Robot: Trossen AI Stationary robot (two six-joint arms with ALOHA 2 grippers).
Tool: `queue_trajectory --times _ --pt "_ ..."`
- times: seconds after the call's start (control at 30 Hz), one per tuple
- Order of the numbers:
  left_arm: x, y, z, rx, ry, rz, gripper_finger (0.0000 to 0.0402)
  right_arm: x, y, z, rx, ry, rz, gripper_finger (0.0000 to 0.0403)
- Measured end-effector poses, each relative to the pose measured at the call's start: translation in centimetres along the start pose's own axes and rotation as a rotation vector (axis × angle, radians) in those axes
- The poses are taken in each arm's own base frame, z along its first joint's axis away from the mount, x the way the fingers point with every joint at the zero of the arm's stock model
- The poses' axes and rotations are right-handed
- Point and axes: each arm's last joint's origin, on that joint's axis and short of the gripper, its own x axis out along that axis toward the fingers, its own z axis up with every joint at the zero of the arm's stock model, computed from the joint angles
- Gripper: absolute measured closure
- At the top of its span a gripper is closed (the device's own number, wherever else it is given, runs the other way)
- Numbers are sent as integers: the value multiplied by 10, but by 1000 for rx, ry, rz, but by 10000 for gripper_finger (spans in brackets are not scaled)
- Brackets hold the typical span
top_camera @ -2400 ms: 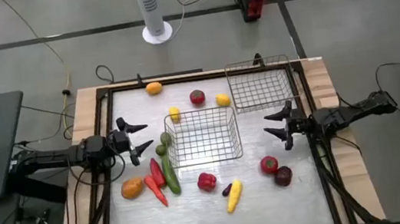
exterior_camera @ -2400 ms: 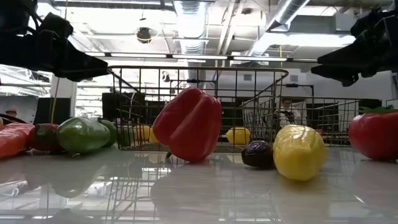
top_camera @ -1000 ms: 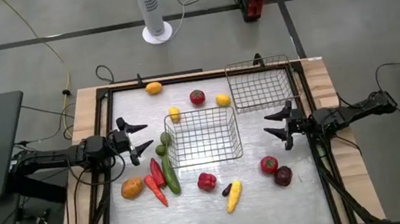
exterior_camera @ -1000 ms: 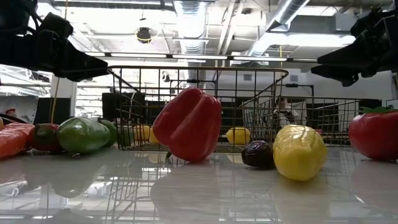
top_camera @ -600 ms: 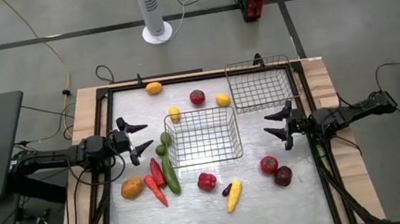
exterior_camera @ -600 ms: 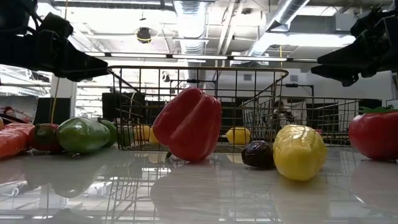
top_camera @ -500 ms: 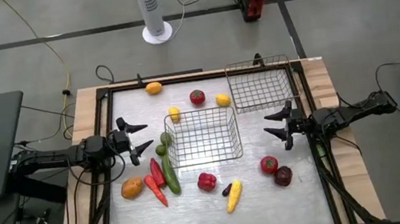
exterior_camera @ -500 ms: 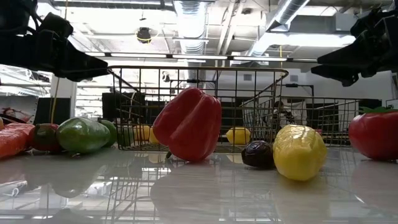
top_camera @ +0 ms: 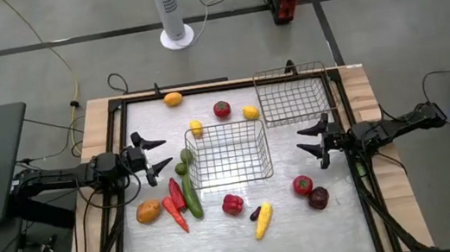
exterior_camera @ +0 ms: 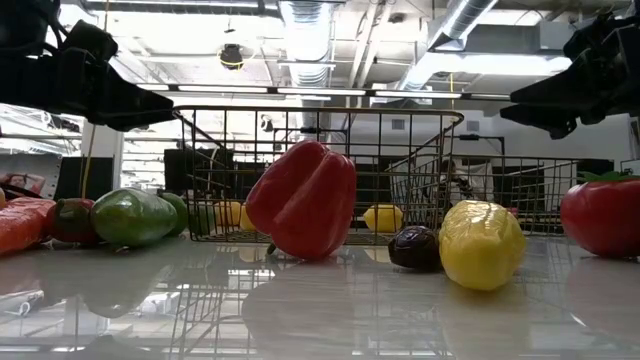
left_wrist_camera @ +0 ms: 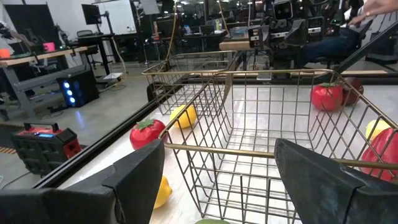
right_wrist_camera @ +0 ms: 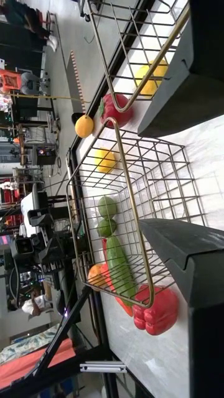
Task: Sort produce into baskets
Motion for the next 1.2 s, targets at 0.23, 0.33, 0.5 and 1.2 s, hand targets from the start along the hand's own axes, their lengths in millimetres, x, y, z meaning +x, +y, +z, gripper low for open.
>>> queue_trajectory --times 0.23,0.33,0.5,1.2 --pt "0 0 0 0 0 0 109 0 0 0 0 0 0 149" --pt "0 0 0 0 0 0 109 0 0 0 0 0 0 149" --pt "0 0 0 0 0 0 109 0 0 0 0 0 -1 149" --pt "-1 5 15 -320 -161 98 109 0 0 0 0 0 0 149"
